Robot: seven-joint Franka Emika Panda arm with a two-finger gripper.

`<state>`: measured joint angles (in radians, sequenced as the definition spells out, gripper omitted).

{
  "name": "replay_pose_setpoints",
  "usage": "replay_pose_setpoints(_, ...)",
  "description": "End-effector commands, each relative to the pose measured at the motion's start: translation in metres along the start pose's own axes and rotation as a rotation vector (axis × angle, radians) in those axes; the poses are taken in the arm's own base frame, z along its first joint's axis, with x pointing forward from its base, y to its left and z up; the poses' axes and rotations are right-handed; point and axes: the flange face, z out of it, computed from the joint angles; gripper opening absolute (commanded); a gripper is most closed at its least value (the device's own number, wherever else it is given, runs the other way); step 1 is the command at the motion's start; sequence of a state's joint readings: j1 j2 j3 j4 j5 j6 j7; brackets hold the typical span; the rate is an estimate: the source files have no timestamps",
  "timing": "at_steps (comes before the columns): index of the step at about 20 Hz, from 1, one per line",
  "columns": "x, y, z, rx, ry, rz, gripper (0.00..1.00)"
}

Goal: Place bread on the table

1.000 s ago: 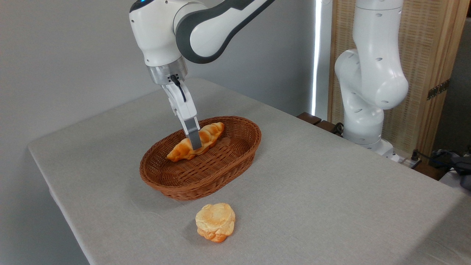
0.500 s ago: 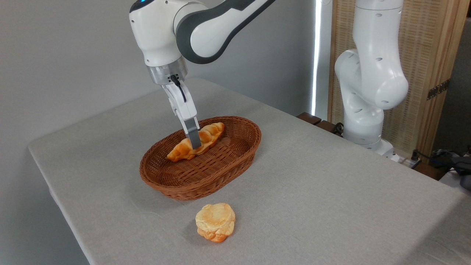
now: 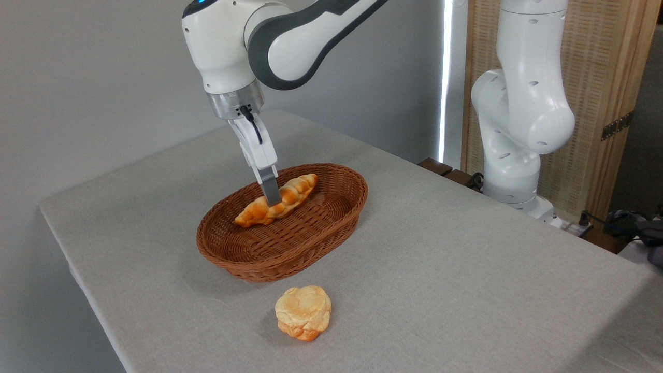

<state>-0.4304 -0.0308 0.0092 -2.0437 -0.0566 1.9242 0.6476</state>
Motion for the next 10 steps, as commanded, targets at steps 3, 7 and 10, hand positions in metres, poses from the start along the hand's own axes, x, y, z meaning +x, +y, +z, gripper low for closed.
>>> replay_pose_setpoints(3, -0.001, -0.001, -0.003, -0.012, 0.031, 0.0, 0.0)
replay_pose_setpoints(7, -0.002, -0.005, -0.017, 0.001, 0.05, -0.006, 0.0)
replay_pose_setpoints(10, -0.004, -0.01, -0.038, 0.02, 0.079, -0.015, 0.0)
